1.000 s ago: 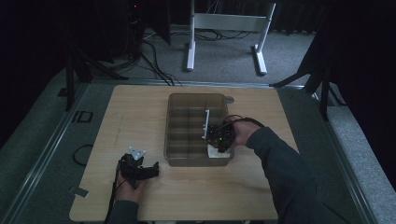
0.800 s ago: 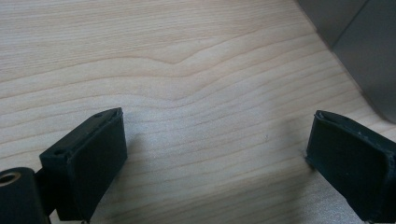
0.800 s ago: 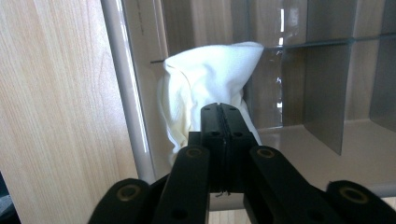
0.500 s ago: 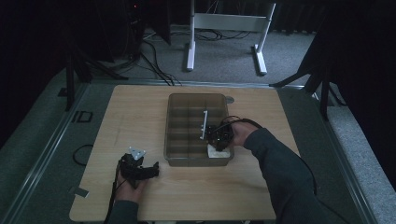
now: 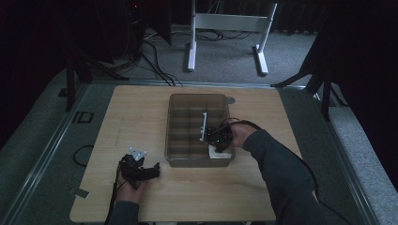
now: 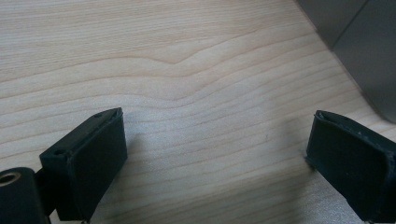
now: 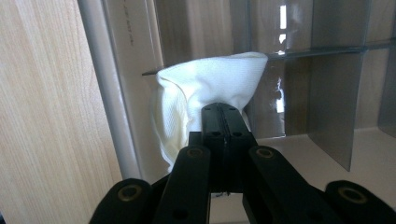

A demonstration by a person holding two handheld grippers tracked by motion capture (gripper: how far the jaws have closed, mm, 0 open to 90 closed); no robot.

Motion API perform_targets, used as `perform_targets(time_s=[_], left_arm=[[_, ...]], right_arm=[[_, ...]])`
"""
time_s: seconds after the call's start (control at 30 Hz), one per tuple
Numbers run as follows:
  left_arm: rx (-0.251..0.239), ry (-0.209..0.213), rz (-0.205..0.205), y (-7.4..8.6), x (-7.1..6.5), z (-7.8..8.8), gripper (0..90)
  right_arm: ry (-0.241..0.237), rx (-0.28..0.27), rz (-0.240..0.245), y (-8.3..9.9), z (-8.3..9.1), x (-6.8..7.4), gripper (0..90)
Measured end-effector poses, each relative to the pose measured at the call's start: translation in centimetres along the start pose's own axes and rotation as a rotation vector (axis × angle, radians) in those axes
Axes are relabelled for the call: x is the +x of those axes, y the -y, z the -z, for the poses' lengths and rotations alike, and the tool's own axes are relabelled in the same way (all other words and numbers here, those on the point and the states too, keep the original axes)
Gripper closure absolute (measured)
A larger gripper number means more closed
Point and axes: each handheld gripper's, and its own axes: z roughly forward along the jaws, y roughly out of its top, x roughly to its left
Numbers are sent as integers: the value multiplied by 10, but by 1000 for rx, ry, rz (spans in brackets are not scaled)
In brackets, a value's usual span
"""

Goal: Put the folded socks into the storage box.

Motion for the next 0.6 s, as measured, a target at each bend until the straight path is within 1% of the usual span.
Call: perform_targets(time_s=[0.3, 0.6], left_arm=[[1, 0, -2, 0, 0, 0, 53], [1, 0, -1, 0, 0, 0, 53]], right_arm=[[3, 18, -5, -2, -4, 1, 900], [0, 26, -3, -3, -7, 1, 900]])
